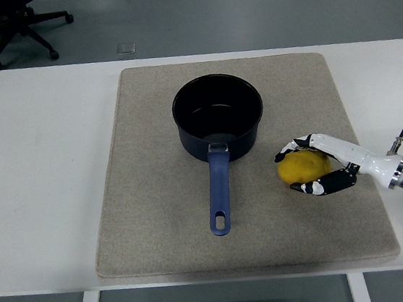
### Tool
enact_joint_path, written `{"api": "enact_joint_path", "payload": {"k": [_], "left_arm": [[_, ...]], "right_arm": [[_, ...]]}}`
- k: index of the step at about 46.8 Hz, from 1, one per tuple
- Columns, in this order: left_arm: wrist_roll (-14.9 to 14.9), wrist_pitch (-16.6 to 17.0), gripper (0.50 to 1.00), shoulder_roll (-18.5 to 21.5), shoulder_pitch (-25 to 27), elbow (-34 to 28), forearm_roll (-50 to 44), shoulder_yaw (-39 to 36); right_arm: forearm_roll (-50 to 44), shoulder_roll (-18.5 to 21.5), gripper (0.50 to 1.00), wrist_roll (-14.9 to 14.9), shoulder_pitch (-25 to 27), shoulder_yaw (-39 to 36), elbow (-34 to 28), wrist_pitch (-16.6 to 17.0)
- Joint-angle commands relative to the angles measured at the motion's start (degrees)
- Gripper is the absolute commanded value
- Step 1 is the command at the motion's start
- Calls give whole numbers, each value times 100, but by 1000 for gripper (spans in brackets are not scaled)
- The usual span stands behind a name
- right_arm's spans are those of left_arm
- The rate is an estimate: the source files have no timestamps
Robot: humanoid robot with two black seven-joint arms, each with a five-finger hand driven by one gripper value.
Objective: Put the potato in the blue pot
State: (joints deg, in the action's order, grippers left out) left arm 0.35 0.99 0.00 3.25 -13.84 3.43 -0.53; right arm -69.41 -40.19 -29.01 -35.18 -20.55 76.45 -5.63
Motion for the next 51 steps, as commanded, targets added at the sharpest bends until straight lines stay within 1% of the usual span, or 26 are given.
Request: {"api": "enact_joint_path", "payload": {"k": [1,10,14,17,25,30,35,40,47,51], "left_arm": [[0,-2,996,0,0,13,0,0],[0,6,996,0,0,13,0,0],[0,-2,996,0,0,4,0,0],[0,-2,996,0,0,13,0,-9],[0,-2,996,0,0,4,0,-9],[0,-2,996,0,0,21,0,0],[0,-2,996,0,0,21,0,0],[0,-2,996,0,0,21,0,0],[0,-2,996,0,0,4,0,0],[0,-2,996,0,0,4,0,0]], "right_arm": [[50,-24,500,-8,-42,-55,19,27],[103,-94,500,-8,-437,-46,63,88],[181,-147,500,0,-665,-37,63,158],[304,-165,500,0,-859,-37,63,281],[612,-112,500,62,-1439,42,63,448],[639,-77,500,176,-1764,129,10,554],[744,55,500,220,-2238,419,-51,563],[867,301,500,229,-2669,841,-218,563],[885,556,500,238,-3065,1123,-411,563],[885,775,500,229,-3153,1219,-596,563]]}}
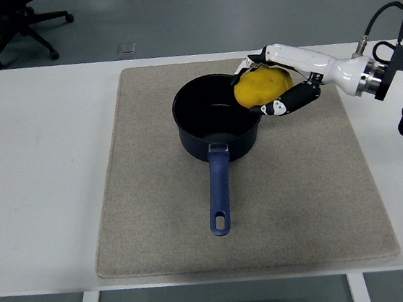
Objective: Put the potato in the blue pot
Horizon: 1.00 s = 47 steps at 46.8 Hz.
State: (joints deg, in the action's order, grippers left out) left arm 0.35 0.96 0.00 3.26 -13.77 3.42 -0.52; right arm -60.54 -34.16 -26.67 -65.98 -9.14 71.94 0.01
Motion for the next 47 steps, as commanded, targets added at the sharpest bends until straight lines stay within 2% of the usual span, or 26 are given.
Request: {"api": "enact_joint_path", "payload": {"k": [1,18,47], "left_arm": [[0,9,996,0,-1,6,0,0],[0,9,996,0,-36,15,-8,0],[0,0,996,0,-62,15,-8,0]], "right_arm": [[-1,242,500,-5,-99,105,-189,-1],[-1,1420,500,4,-239,272,-1155,8],[183,2422,500,4,-222,202,-2307,8]]}}
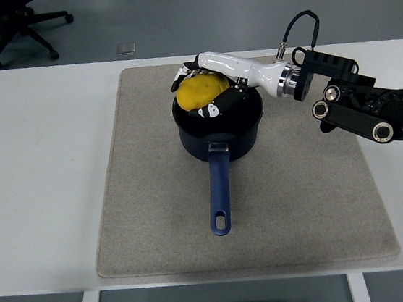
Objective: Put the potato in the blue pot
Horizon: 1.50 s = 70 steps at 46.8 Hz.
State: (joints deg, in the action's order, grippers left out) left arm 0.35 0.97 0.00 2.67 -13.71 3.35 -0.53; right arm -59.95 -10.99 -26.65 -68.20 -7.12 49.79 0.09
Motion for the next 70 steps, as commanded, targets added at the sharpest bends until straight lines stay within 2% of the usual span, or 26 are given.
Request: {"api": "enact_joint_path", "payload": {"k": [1,7,27,37,44,47,51,62,70], "left_arm": [[0,0,996,0,-4,9,-1,0],[0,0,996,0,-4,9,-1,0],[0,8,996,0,-12,17,-10,0],[0,8,996,0,-12,17,-1,0],[0,8,996,0,-12,26,-10,0],[0,8,996,0,-12,44,-10,0],[0,8,996,0,-12,53,-10,0],[0,8,996,0,-12,53,-10,0],[0,8,996,0,-12,61,-10,0]], "right_arm": [[176,141,500,2,0,-9,-127,0],[466,308,500,2,-9,-9,-268,9],[484,449,509,-7,44,-18,-646,79],[502,458,611,-7,88,-9,-725,79],[493,449,648,-7,149,17,-752,88],[493,440,684,-7,211,26,-760,88],[493,440,693,-7,290,26,-796,88],[502,422,793,-7,299,9,-857,88],[537,378,819,-7,281,-18,-848,79]]}}
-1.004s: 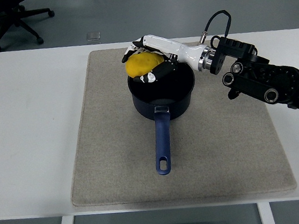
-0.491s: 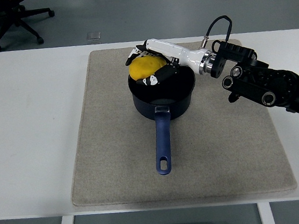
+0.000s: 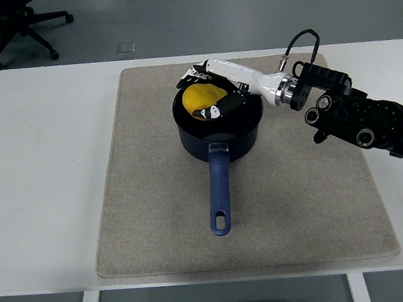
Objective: Put the potato in the blue pot
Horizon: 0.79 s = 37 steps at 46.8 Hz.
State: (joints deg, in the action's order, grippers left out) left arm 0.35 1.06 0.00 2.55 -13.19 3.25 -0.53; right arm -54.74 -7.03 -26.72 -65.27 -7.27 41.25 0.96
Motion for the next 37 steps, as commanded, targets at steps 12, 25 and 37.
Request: {"api": "enact_joint_path", "payload": {"k": [12,25,37], "left_arm": [[0,9,996,0,0,1,0,-9],[0,9,996,0,0,-8,0,-18],[0,9,996,0,0,-26,0,-18]], "right_arm": [[16,-106,883,0,-64,-29,6,-9],[446,-519,897,0,-284,-143,6,176],[1360,-906,897,97,-451,-143,-213,361]]}}
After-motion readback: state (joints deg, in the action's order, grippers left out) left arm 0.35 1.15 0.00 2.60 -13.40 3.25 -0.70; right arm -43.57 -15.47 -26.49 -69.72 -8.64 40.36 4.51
